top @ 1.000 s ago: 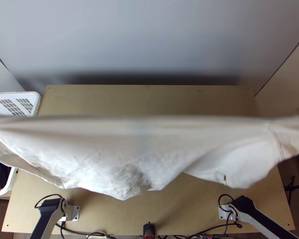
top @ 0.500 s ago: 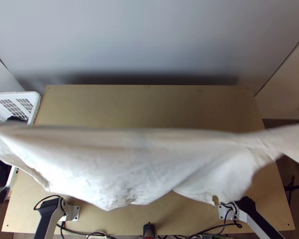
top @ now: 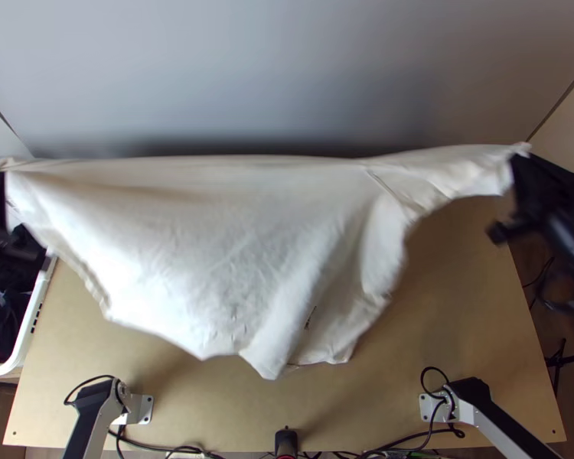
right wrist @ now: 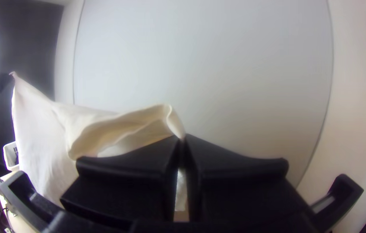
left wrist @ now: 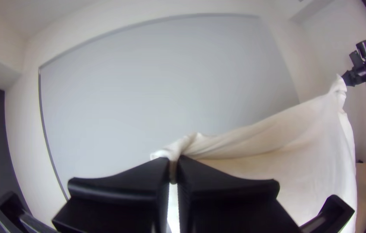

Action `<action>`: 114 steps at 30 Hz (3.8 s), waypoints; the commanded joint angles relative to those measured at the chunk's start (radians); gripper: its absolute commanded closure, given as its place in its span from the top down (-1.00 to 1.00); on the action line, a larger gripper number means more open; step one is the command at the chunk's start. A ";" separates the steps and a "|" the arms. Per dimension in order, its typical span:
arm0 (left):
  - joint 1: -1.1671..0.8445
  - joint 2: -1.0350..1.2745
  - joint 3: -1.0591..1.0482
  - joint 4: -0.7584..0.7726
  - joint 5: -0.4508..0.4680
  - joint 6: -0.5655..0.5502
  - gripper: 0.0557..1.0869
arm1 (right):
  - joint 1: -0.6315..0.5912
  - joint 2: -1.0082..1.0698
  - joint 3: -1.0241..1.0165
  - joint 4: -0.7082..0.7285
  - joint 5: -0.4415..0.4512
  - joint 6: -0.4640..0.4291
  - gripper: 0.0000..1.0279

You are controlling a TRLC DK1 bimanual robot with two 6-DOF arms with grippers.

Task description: Fold the t-shirt

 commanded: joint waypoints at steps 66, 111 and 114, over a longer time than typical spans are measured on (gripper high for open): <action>-0.198 0.789 0.002 -0.414 -0.196 0.059 0.89 | 0.165 0.588 -0.170 0.299 0.144 0.013 0.77; -0.264 0.823 -0.444 -0.300 -0.322 0.085 -0.26 | 0.490 0.166 -0.466 -0.079 0.052 0.068 0.77; -0.264 0.785 -0.437 -0.260 -0.327 0.064 -0.94 | 0.507 0.168 -0.459 -0.083 0.049 0.071 0.77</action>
